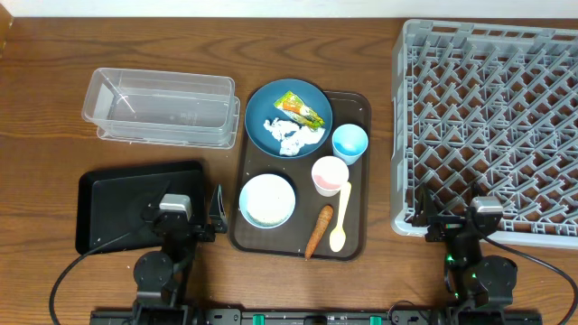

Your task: Sort waste into correct bins and load items into the dishwasher rack

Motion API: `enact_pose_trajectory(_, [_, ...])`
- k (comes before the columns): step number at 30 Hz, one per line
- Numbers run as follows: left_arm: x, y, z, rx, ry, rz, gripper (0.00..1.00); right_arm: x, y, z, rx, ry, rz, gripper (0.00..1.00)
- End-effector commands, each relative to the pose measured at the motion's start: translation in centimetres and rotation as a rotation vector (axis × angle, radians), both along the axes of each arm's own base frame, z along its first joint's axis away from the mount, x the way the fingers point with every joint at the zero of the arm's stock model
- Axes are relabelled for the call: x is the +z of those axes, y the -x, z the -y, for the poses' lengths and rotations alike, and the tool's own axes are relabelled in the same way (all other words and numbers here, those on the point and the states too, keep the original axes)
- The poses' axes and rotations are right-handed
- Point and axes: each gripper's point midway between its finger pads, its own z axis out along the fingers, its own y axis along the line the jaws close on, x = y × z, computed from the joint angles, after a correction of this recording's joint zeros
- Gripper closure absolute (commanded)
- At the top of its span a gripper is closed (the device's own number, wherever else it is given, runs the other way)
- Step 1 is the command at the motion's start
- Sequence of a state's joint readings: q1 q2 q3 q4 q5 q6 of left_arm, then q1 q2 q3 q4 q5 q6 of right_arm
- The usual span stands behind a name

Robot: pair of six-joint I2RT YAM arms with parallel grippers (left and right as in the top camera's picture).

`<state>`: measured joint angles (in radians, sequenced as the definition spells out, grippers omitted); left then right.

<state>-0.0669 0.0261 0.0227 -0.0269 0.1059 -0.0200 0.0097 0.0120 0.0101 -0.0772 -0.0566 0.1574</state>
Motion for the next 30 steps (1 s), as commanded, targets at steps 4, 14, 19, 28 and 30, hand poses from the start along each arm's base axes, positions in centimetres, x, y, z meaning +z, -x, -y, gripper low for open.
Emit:
enact_pose_trajectory(4, [0.7,-0.1,0.4,-0.018,0.032,-0.084,0.03,2.8,0.3,1.1,-0.061,0.068,0.011,0.01])
enact_pose_trajectory(14, [5.0,-2.7,0.2,0.014,0.041,-0.373,0.03,6.0,-1.8,1.8,-0.095,0.105,-0.126,0.01])
enact_pose_trajectory(19, [5.3,-3.7,0.3,0.022,0.023,-0.639,0.03,5.4,-3.8,1.8,-0.086,0.116,-0.304,0.01])
enact_pose_trajectory(28, [5.0,-4.0,0.5,0.023,0.011,-0.885,0.03,4.0,-5.2,1.8,-0.069,0.135,-0.615,0.01])
enact_pose_trajectory(30, [5.2,-4.6,0.5,0.021,0.017,-0.866,0.03,3.6,-5.6,1.8,-0.064,0.141,-0.645,0.01])
